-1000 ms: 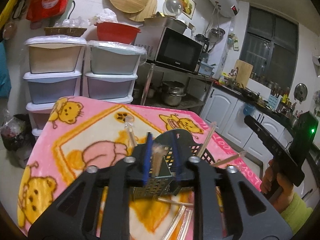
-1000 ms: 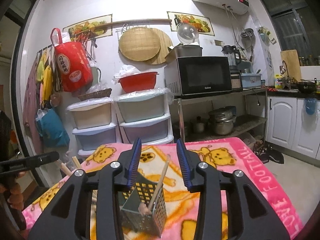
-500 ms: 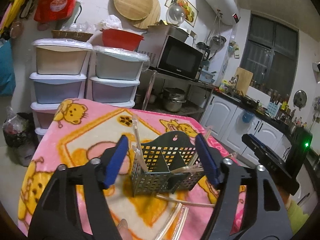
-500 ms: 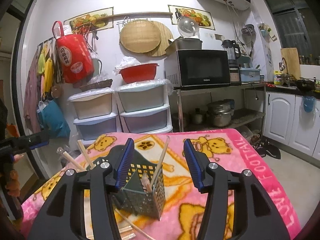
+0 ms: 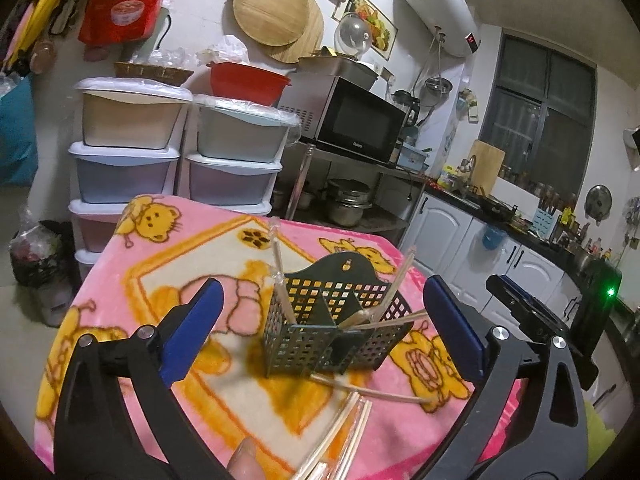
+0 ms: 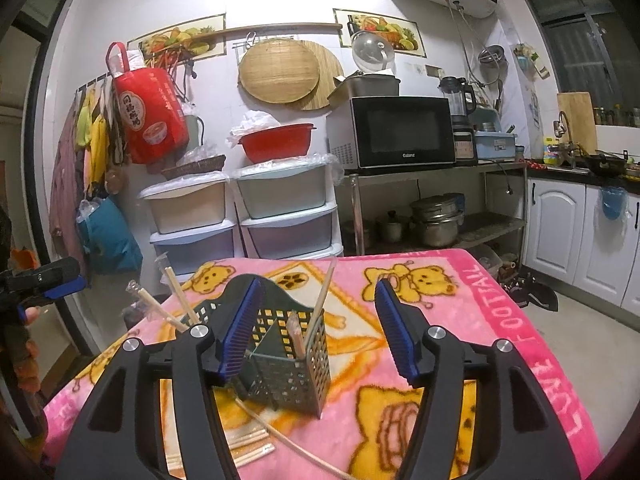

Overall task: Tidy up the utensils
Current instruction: 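Open the right tool to release the chopsticks and withdraw it, then lower the left tool onto a wrapped chopstick pair and close on it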

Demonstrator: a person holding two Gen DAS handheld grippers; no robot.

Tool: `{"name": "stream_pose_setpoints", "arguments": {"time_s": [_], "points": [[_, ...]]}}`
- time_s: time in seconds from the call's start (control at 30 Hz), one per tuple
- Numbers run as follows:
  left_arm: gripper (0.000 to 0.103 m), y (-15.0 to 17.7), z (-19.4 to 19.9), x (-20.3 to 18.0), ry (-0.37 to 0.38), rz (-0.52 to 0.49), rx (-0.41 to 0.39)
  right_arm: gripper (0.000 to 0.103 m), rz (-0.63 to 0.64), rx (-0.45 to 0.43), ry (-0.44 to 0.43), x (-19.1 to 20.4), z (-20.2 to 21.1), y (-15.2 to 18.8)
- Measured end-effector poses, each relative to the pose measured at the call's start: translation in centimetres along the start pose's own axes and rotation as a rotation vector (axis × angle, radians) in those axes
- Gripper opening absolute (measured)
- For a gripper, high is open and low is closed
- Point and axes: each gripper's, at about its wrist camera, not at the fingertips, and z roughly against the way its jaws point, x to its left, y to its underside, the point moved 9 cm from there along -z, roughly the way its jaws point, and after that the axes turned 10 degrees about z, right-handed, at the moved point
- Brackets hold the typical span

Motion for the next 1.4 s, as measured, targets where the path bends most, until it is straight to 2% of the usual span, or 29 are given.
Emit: {"name": "stream_pose_setpoints", "arguments": {"time_s": [0.6, 1.4], "points": [[0.092, 3.0, 2.1, 2.6, -0.042, 0.044, 0.036, 0.058, 0.01, 0.06, -0.036, 2.3, 1.4, 2.4], [0.092, 7.2, 2.8, 5.8, -0.103, 0.077, 0.127, 0.058, 0.049, 0.203, -0.138, 7.2, 0.9, 7.2]]}}
